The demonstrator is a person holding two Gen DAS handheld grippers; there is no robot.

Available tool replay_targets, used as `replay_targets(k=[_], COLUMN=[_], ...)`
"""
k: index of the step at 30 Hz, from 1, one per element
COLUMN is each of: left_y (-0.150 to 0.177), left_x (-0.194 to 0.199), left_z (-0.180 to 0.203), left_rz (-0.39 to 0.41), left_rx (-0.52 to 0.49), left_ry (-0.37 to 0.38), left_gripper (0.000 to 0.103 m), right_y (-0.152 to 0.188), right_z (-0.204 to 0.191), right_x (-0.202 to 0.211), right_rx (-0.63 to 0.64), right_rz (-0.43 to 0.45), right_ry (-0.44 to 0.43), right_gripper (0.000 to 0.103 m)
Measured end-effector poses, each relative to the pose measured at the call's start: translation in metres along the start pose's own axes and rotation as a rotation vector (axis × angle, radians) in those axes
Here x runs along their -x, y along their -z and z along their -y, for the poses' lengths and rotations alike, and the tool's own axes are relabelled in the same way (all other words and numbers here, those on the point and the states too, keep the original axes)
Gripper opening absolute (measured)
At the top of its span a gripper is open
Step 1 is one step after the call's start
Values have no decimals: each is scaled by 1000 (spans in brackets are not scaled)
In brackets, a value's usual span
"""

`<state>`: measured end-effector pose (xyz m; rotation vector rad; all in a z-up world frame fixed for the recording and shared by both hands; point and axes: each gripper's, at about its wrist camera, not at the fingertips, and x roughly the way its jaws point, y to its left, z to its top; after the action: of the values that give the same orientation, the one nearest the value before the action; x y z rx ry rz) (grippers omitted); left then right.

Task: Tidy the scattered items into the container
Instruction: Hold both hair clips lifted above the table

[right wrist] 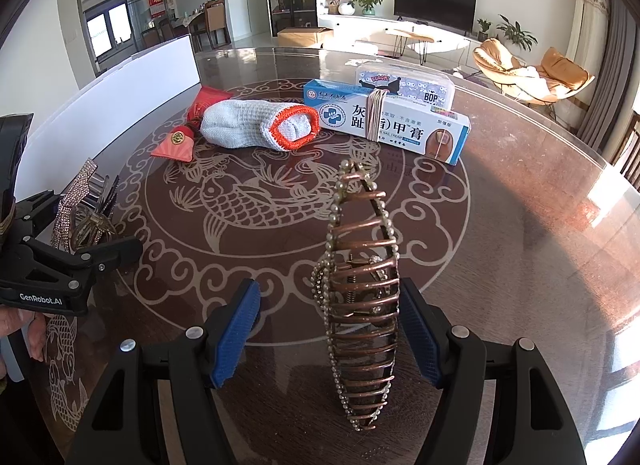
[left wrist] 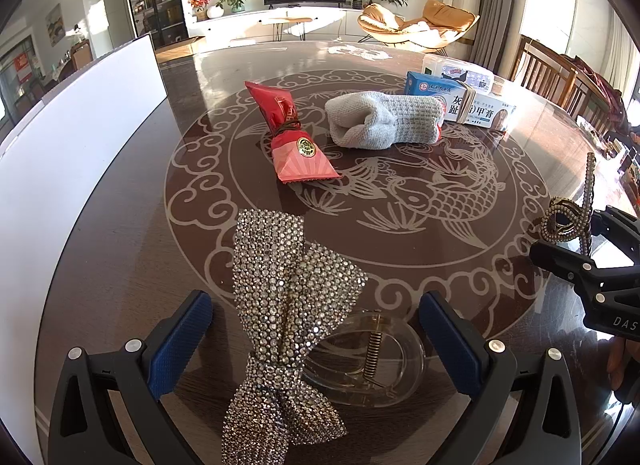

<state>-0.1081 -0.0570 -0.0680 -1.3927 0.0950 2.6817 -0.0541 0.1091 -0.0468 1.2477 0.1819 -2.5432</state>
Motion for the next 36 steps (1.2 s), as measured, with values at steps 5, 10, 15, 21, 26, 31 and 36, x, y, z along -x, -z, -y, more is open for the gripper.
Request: replay_targets(k=[5,10,15,21,26,31,36], left_y=[0,0,0,0,0,0,1], left_x=[0,0,0,0,-1,-1,-1], left_z=[0,0,0,0,0,0,0], left_rz=[0,0,0,0,1,1,1], left_rx=[0,0,0,0,0,0,0], left_ry=[0,1,1,1,1,1,1], left_gripper=[103,103,103,103,103,103,103], right_y=[0,0,0,0,0,0,0], right_z=[-1,-1,-1,-1,-1,-2,-2], right_x=[0,-1,-1,-1,-1,0,-1], right_rx=[7,9,10,9,8,10,10], right_rz=[-3,-4,-4,-4,-3,-4,-4], right_ry=[9,12,13,13,10,13,13], right_gripper=[70,70,70,70,70,70,70])
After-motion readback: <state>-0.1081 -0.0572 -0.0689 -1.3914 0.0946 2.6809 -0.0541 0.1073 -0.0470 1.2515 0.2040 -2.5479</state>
